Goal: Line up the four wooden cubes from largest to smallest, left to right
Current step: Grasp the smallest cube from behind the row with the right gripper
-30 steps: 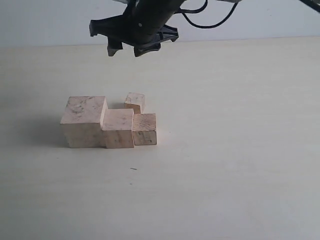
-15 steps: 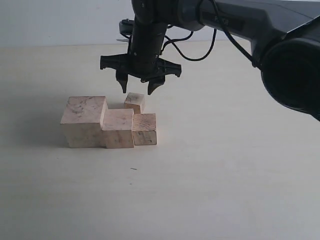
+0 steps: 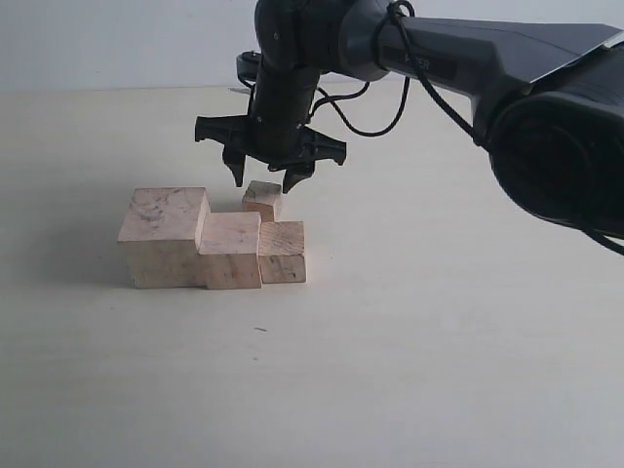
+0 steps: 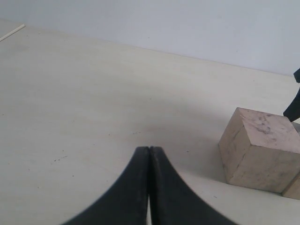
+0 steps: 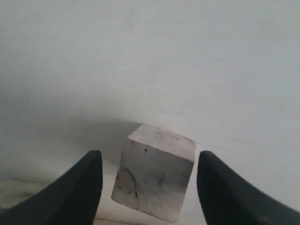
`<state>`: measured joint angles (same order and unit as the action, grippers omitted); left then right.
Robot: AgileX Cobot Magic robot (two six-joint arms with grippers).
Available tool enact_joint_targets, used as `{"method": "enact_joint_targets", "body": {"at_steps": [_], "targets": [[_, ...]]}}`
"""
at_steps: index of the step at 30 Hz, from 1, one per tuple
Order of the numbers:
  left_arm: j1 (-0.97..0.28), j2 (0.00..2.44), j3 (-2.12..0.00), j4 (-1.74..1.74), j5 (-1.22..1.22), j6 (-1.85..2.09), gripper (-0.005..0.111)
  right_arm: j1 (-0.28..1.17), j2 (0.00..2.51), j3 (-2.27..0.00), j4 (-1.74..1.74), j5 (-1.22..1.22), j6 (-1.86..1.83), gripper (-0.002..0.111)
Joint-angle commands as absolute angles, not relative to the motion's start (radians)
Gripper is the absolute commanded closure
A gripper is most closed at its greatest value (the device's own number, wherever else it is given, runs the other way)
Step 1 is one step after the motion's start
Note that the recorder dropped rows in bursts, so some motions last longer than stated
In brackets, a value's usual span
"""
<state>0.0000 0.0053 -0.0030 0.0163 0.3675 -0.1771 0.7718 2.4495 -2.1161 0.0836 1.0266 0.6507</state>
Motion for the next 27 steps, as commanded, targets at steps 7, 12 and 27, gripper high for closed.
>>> {"method": "enact_joint_targets", "body": {"at_steps": [7,12,27], "targets": [[-0.002,0.000,0.000,0.014,0.358,-0.175,0.107,0.774,2.475,-2.123,0.095,1.018,0.657,0.052],[-0.002,0.000,0.000,0.014,0.358,-0.175,0.107,0.774,2.478,-2.123,0.095,1.022,0.657,0.056],[-0.002,0.000,0.000,0.014,0.358,-0.175,0.107,0.771,2.431,-2.167,-0.021,1.070,0.482,0.108]]}}
